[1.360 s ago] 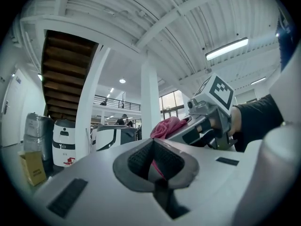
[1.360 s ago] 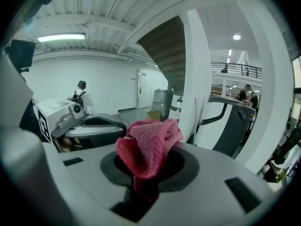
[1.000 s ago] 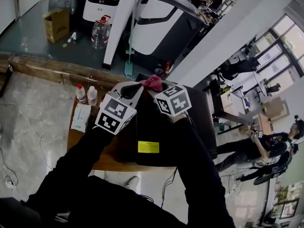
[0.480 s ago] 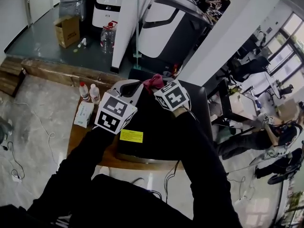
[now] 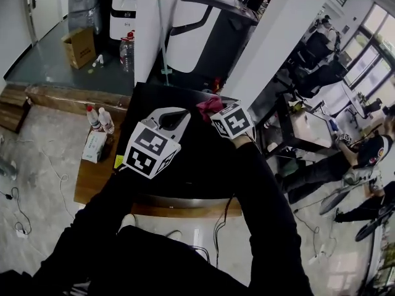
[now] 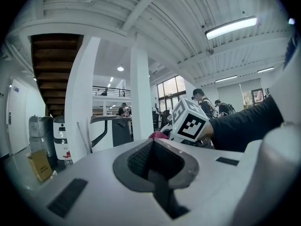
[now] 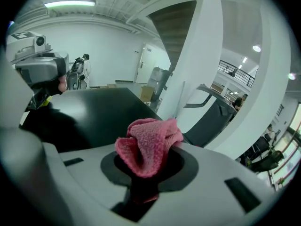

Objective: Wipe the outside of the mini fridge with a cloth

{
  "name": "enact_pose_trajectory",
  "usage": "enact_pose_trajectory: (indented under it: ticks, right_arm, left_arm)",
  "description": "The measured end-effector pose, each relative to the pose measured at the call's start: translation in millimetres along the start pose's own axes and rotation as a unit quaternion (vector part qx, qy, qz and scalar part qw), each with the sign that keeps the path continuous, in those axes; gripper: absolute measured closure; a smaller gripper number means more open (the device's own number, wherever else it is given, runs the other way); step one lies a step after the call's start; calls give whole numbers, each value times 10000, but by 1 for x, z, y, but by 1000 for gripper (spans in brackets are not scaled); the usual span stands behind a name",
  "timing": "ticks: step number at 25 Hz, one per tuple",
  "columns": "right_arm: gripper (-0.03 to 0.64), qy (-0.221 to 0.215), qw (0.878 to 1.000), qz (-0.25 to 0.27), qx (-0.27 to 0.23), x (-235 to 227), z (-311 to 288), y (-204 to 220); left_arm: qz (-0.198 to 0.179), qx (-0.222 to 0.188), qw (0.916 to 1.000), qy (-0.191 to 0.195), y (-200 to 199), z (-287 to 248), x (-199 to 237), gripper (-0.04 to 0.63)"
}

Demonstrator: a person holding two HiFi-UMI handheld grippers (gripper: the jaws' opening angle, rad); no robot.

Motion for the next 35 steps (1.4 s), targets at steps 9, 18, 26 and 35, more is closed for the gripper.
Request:
enact_pose_trajectory:
  ticks: [9, 18, 26, 35]
  right_arm:
    - [528, 283, 9994, -176, 115, -41, 45, 83]
    - [526, 70, 9946, -485, -920, -29, 94, 73]
    - [526, -50, 9828, 18, -1844, 47, 147, -35]
    - [526, -882, 9749, 96, -2040, 160, 123, -126]
  left_arm:
    - [73, -67, 9999, -84, 13, -26, -61, 589]
    - [-52, -290, 9991, -321, 8, -2, -81, 589]
    - [33, -533, 9973, -511, 2, 62, -47, 589]
    - [223, -456, 9948, -883, 18, 157, 12, 589]
Point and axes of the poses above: the fingertips, and each gripper's own axes: z backward along the fingers, x to its left, y out of its underside, the point moved 7 cm from there along z, backward along the fingers, and after that the axes turned 11 degrees about z, right-handed, at the moved point
